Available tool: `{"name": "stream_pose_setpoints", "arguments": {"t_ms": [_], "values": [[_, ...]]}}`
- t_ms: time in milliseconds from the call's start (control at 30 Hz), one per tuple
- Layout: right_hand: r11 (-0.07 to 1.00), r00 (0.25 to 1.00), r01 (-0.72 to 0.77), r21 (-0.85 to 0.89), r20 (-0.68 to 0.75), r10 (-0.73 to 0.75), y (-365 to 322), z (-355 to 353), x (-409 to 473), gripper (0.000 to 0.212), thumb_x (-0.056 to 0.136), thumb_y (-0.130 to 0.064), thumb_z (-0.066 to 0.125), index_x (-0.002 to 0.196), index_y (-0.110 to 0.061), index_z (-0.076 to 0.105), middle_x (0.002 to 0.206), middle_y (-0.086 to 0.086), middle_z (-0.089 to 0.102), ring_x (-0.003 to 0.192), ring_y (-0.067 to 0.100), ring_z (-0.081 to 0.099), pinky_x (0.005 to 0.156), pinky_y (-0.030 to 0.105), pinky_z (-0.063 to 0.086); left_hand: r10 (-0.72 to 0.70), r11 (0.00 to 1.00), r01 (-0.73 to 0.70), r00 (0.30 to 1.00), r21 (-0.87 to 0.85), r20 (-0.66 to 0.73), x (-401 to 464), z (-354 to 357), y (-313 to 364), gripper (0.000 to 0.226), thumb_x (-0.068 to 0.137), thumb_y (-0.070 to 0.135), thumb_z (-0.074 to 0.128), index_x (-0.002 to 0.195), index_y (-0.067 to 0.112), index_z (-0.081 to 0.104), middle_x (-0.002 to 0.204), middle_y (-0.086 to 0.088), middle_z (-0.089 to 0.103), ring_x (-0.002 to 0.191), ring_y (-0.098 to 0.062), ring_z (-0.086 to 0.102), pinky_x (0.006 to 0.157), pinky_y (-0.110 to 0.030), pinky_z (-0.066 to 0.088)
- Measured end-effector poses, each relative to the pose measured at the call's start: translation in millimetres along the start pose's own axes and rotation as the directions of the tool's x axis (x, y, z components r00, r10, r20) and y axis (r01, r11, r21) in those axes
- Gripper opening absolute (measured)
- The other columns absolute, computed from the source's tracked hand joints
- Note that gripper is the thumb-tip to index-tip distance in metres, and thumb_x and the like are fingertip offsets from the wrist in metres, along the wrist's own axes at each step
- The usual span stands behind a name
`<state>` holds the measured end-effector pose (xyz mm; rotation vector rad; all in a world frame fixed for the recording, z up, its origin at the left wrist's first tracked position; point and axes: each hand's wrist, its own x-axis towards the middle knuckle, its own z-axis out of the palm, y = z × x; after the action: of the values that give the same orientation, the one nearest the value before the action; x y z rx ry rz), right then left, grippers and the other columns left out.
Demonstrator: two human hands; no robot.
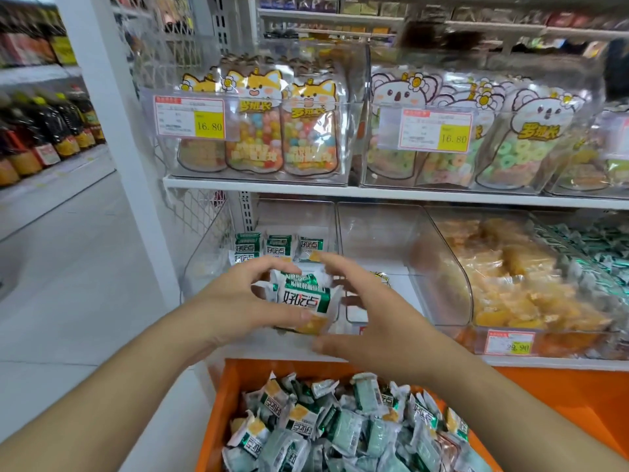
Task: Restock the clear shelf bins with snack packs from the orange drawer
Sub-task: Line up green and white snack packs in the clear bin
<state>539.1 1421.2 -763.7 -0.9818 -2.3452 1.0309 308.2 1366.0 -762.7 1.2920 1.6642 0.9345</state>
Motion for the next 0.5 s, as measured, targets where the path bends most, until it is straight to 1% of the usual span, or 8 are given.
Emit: {"name": "stream_pose_setpoints", "arguments": {"t_ms": [100,200,267,300,367,400,433,500], "values": [[0.998,0.994,-0.039,-0.04,-0.104,0.034,16,-5,3,0.089,0.087,-0.049,0.08,0.157,-0.05,0.025,0.155,-0.03,0.037,0.141,-0.011,0.035,0.119,0.028,0.038,0.004,1.0,-0.003,0.994,0.013,-0.113,36,-4,-6,0.061,0.059,0.041,0.101,0.111,0.043,0.069,0.1,0.013,0.079,0.092,-0.013,0.076,0.086,-0.041,0.063],[0.995,0.986,-0.089,-0.054,-0.144,0.08,28,-5,4,0.08,0.09,-0.05,0.075,0.155,-0.05,0.029,0.152,-0.031,0.04,0.139,-0.012,0.036,0.118,0.026,0.04,-0.026,0.999,0.022,0.987,-0.024,-0.162,82,4,-18,0.065,0.064,0.02,0.101,0.117,0.031,0.065,0.104,0.001,0.078,0.086,-0.016,0.077,0.078,-0.037,0.066],[0.992,0.987,-0.107,-0.073,-0.131,0.097,32,-3,4,0.075,0.091,-0.05,0.075,0.151,-0.053,0.03,0.149,-0.035,0.039,0.139,-0.013,0.037,0.111,0.019,0.041,-0.056,0.998,0.055,0.988,-0.007,-0.144,110,16,-27,0.073,0.061,0.012,0.102,0.121,0.025,0.062,0.109,-0.004,0.076,0.089,-0.021,0.077,0.076,-0.041,0.066],[0.99,0.987,-0.115,-0.083,-0.122,0.105,33,-2,5,0.074,0.091,-0.049,0.074,0.15,-0.055,0.03,0.148,-0.038,0.037,0.138,-0.013,0.036,0.107,0.013,0.041,-0.061,0.998,0.063,0.99,0.01,-0.129,123,21,-32,0.077,0.059,0.014,0.103,0.123,0.025,0.061,0.111,-0.002,0.074,0.09,-0.021,0.077,0.077,-0.042,0.066],[0.987,0.988,-0.129,-0.099,-0.103,0.119,36,-2,5,0.073,0.092,-0.047,0.073,0.148,-0.058,0.028,0.146,-0.041,0.035,0.137,-0.016,0.034,0.095,0.002,0.041,-0.063,0.994,0.071,0.994,0.085,-0.088,141,30,-38,0.079,0.06,0.022,0.103,0.125,0.029,0.059,0.111,0.007,0.066,0.09,-0.016,0.072,0.073,-0.032,0.063],[0.985,0.988,-0.135,-0.105,-0.094,0.125,38,-2,6,0.072,0.093,-0.046,0.073,0.146,-0.059,0.027,0.145,-0.042,0.034,0.136,-0.017,0.034,0.091,-0.001,0.039,-0.066,0.988,0.077,0.995,0.131,-0.08,148,32,-40,0.079,0.062,0.024,0.102,0.127,0.03,0.058,0.11,0.011,0.062,0.092,-0.013,0.069,0.071,-0.027,0.059],[0.984,0.987,-0.139,-0.111,-0.091,0.129,41,-3,6,0.071,0.093,-0.046,0.073,0.146,-0.059,0.027,0.145,-0.042,0.035,0.136,-0.017,0.033,0.09,-0.002,0.038,-0.06,0.983,0.072,0.995,0.17,-0.079,153,33,-44,0.081,0.062,0.026,0.102,0.129,0.031,0.057,0.113,0.011,0.06,0.096,-0.014,0.067,0.074,-0.027,0.058],[0.982,0.987,-0.144,-0.118,-0.093,0.134,45,-3,7,0.07,0.093,-0.047,0.072,0.146,-0.059,0.027,0.145,-0.042,0.034,0.136,-0.017,0.033,0.095,0.002,0.038,-0.04,0.974,0.059,0.995,0.219,-0.086,164,33,-53,0.088,0.059,0.031,0.104,0.132,0.031,0.055,0.126,0.005,0.06,0.105,-0.018,0.066,0.087,-0.032,0.058]]}}
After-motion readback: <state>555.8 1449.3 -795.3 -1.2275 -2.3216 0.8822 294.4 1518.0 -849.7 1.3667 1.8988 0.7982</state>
